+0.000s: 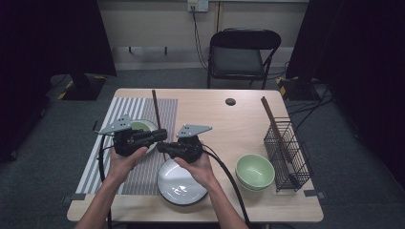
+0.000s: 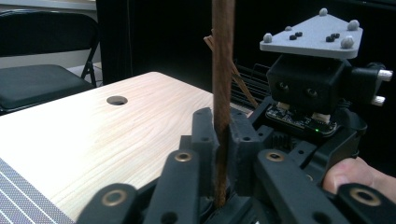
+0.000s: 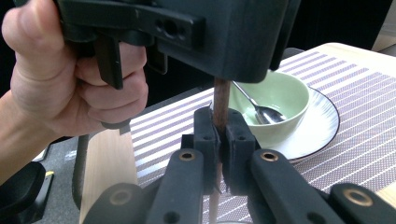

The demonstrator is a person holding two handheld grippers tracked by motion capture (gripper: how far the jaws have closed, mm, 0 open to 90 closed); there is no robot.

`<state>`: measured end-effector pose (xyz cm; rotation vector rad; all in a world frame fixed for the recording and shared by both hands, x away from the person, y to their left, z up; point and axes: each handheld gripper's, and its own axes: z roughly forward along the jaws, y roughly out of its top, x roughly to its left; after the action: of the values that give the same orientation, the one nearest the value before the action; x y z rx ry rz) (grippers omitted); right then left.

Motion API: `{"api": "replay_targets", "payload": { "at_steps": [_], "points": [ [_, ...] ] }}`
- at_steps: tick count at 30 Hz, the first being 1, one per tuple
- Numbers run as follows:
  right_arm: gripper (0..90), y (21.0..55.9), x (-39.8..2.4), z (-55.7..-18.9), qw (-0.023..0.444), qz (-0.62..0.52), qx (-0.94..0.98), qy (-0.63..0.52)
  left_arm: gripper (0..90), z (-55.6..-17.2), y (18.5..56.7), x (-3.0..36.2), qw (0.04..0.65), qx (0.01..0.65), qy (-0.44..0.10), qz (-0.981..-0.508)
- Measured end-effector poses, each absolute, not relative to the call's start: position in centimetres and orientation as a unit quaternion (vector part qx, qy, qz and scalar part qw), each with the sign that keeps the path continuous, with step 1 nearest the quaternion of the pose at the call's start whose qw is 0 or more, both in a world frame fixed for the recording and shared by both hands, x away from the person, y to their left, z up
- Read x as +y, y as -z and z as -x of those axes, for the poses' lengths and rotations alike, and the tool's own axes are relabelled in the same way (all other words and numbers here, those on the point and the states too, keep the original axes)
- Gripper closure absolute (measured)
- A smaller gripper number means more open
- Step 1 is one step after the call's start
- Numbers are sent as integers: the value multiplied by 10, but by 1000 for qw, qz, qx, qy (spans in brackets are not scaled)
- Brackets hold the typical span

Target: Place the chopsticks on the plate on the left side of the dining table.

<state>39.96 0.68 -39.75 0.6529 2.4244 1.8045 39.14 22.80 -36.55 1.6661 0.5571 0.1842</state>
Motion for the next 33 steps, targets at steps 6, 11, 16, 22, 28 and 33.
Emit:
{"api": "replay_targets", "payload": {
  "at_steps": [6,11,16,22,28,33],
  "points": [
    [857,400,11,-398,19,-203,793,-575,695,-391,362,233,636,250,-89,-724],
    [858,397,13,-394,24,-199,791,-578,583,-393,361,241,634,269,-100,-718],
    [857,393,13,-393,33,-200,793,-575,549,-393,360,244,635,269,-109,-716],
    [856,388,7,-390,40,-202,793,-573,511,-396,363,250,639,280,-102,-709],
    [856,385,1,-390,47,-206,795,-569,505,-398,365,250,636,288,-101,-709],
    [855,384,0,-389,48,-207,796,-567,498,-398,365,250,628,285,-107,-716]
  ]
}}
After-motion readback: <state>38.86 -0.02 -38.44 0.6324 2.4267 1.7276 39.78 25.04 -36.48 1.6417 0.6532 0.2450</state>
